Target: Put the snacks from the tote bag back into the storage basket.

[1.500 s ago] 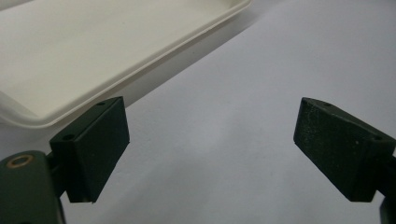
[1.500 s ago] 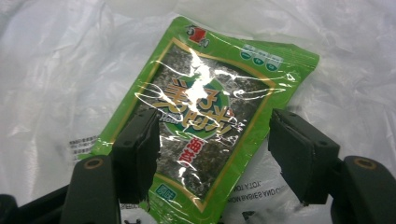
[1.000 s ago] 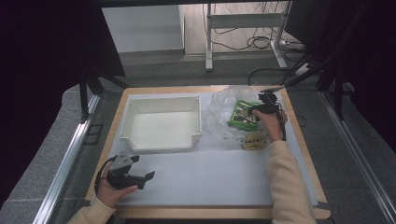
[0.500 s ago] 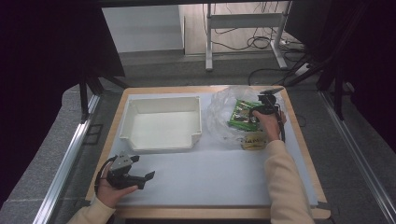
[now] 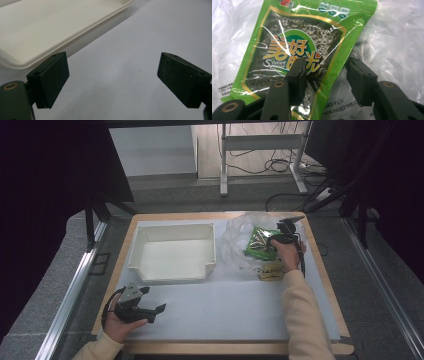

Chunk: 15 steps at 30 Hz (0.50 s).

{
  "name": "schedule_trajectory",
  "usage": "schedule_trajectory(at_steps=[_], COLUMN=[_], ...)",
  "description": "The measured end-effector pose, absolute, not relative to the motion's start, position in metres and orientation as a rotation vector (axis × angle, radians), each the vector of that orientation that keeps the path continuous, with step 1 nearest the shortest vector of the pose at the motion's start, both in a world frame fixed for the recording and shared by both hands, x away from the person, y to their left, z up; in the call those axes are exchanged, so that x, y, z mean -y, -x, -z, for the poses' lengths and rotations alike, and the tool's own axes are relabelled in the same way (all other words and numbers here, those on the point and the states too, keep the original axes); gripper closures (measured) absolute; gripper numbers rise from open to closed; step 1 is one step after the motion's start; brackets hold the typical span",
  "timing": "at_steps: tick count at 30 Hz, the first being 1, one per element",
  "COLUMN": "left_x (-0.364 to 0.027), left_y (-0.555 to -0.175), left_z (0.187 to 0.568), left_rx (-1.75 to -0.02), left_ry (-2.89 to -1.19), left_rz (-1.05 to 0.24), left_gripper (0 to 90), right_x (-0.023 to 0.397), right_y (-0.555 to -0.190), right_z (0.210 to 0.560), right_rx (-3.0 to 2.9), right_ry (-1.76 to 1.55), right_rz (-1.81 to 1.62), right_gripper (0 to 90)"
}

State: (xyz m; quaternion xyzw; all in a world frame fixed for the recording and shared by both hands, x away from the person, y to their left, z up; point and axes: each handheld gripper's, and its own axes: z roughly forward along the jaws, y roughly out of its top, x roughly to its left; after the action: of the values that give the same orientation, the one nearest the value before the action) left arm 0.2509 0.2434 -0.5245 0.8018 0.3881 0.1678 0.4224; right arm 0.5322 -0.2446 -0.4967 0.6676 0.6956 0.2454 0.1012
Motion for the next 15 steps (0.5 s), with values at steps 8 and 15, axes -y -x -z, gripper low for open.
schedule_trajectory(at_steps=[8,15], left_x=[-0.243,-0.243], left_y=[-0.251,-0.251], left_z=[0.524,0.525], left_rx=[-0.972,-0.971], left_ry=[-2.007,-2.008], left_rz=[-0.420,-0.421], left_gripper=[10.4,10.4], right_x=[0.240,0.233], right_y=[-0.531,-0.529], right_z=[0.497,0.495], right_rx=[-2.038,-2.016], right_ry=[-1.998,-1.964], right_rz=[-0.742,-0.694], right_gripper=[66.1,80.1])
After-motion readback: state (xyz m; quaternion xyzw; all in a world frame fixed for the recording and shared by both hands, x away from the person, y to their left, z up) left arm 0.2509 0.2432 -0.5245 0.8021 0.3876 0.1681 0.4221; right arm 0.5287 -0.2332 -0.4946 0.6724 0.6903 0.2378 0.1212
